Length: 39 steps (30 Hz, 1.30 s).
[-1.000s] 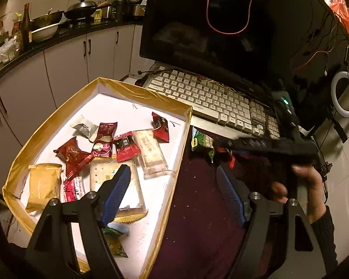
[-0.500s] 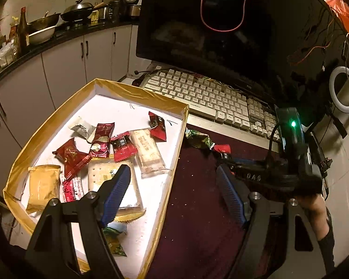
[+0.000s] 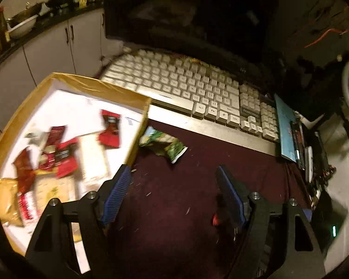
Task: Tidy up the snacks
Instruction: 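Grasp the red candy with the right gripper while the left gripper grasps the green bag, then carry both held snacks into the tray and open both grippers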
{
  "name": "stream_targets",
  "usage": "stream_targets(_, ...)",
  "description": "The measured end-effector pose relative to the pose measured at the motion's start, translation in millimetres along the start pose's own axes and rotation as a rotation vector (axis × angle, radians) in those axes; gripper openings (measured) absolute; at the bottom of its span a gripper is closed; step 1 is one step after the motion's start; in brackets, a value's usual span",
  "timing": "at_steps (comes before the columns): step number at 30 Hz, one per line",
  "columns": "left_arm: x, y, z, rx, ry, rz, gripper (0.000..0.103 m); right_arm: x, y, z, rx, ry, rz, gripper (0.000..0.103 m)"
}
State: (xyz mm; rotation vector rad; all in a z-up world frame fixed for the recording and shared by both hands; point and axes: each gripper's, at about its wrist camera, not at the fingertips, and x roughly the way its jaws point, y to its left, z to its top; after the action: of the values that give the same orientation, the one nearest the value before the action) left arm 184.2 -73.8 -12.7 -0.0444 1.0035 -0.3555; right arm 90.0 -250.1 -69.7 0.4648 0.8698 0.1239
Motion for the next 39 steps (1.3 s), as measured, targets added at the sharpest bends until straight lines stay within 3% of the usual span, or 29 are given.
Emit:
stream_targets(6, 54, -11, 29, -0.012, 0.066, 0.099, 0.050, 0, -10, -3, 0.053, -0.012, 0.035, 0.025)
stream_targets(14, 79, -21, 29, 0.030, 0.092, 0.245, 0.044, -1, -7, -8, 0.029, -0.009, 0.035, 0.025)
stream_targets(17, 84, -13, 24, -0.010, 0.116, 0.220, 0.043, 0, -7, -7, 0.029, -0.009, 0.035, 0.025)
stream_targets(26, 79, -5, 18, -0.008, 0.073, 0.153, 0.017, -2, -7, -8, 0.028, -0.011, 0.037, 0.025)
stream_targets(33, 5, -7, -25, 0.037, -0.014, 0.027, 0.017, -3, -10, -9, 0.033, -0.017, 0.047, 0.025)
stream_targets(39, -68, 23, -57, -0.003, -0.109, -0.079, 0.017, -8, -4, -12, 0.004, -0.032, 0.061, 0.025)
